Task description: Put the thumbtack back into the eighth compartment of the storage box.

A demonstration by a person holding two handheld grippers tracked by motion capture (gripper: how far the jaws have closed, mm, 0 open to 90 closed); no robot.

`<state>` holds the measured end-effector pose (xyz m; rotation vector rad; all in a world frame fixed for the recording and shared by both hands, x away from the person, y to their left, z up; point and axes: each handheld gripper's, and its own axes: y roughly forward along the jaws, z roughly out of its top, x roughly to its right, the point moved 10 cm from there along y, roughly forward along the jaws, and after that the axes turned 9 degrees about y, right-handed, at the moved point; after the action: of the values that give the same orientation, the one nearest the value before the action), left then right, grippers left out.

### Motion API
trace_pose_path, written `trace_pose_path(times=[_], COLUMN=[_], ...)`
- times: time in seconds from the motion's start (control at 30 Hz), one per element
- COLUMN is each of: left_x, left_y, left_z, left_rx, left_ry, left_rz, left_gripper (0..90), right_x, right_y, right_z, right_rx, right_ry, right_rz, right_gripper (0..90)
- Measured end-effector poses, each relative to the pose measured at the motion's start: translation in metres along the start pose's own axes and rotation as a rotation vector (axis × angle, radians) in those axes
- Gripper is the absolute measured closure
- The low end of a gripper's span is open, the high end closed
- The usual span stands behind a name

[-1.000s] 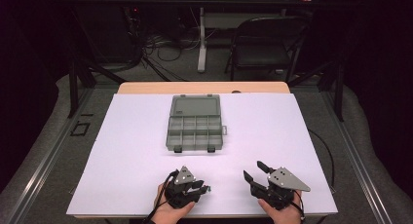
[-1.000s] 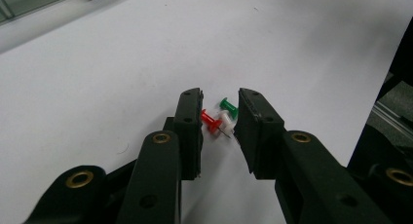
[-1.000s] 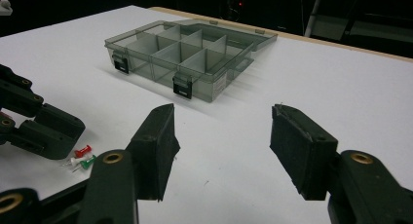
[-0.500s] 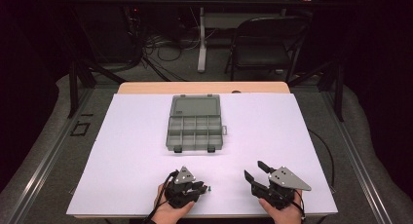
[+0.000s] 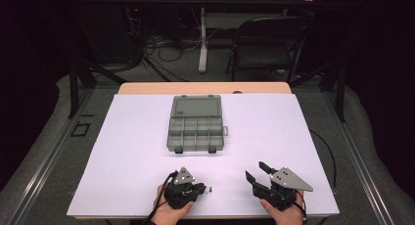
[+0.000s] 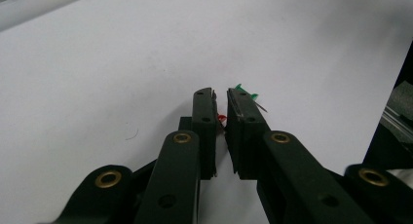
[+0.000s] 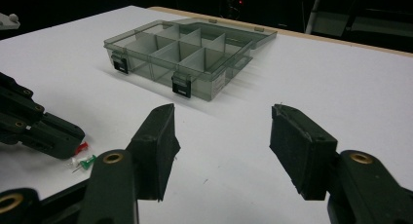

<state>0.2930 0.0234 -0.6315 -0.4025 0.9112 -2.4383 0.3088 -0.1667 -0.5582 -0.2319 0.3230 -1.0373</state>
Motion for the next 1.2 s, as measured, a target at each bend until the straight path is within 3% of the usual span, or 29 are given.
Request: trace_pose_path(times=[0.83,1.2], left_x=[-0.006,-0.01], left_y=[-0.003,-0.013], left_z=[-0.002,0.008], left_rx=[0.007,0.045], left_ry=[-0.048,-0.052], left_rz=[-0.018,-0.005], left_gripper=[82.7,82.7], right_x=[0.001,0.001], right_y=[0.0,0.0], right_z=[0.0,0.0], right_rx=[-0.004,-0.003], right_ry=[0.008,0.012], right_rz=[0.003,0.002], right_gripper=[42.2,42.2])
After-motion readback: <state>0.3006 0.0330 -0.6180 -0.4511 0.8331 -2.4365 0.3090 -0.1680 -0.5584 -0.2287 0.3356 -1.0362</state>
